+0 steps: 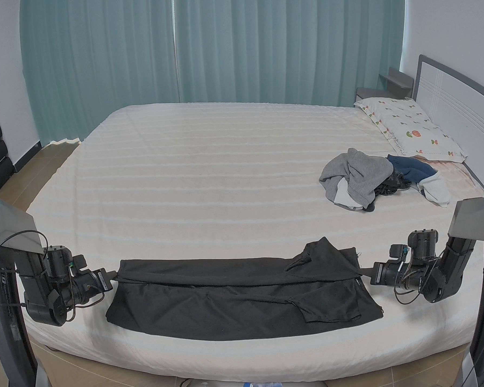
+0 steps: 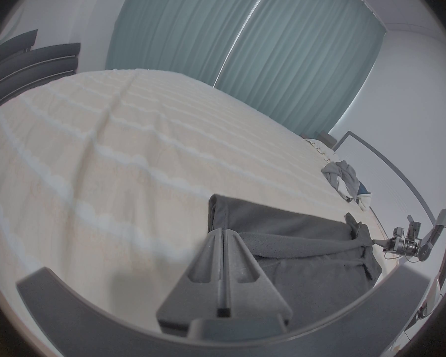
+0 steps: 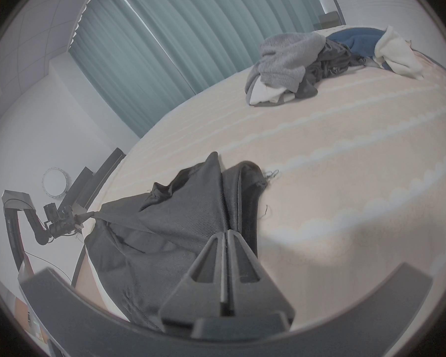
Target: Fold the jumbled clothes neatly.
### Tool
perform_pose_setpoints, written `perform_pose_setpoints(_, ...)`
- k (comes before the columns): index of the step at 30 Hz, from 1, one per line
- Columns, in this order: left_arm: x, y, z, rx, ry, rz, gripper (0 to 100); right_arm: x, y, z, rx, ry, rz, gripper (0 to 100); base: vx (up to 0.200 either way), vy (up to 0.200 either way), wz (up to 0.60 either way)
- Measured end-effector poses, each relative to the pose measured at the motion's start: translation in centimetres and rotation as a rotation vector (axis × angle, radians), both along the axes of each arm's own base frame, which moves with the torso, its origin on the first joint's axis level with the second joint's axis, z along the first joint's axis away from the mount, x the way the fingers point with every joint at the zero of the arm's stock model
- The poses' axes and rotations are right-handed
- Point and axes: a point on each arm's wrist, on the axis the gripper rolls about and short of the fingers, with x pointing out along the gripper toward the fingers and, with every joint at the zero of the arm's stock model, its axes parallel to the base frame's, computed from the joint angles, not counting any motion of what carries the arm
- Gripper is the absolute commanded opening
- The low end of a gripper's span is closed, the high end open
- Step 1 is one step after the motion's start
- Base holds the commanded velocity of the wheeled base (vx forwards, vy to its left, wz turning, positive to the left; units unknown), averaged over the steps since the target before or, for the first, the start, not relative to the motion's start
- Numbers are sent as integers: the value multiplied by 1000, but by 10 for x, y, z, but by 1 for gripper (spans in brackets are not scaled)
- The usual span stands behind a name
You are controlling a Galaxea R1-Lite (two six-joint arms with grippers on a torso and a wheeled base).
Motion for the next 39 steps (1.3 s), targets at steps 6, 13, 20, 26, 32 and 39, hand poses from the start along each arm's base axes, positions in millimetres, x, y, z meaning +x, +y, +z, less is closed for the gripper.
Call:
perform_pose_setpoints(6,-10,-3,-8,9,46,-14,0,-2,0,-7,-5,25,-2,0,0,0,0)
perform_pose_setpoints(13,-13,-3,-12,8,65,-13,100,-3,2,-12,-6,40,2,0,0,0,0)
perform_pose_setpoints(20,-12,-3,-15,7,73,-13,100,-2,3,-13,-5,42,3,100,0,0,0)
perform_pose_setpoints(26,-12,-2,-15,4,72,-7,100,2,1,-2,11,8,-14,100,0,0,0)
perform_pose_setpoints(32,-11,4,-7,-27,51,33,100,13,-1,21,84,-36,-69,100,0,0,0)
perform_pose_setpoints(39,2,7,12,-150,-4,116,100,32,0,37,154,-58,-163,100,0,0,0)
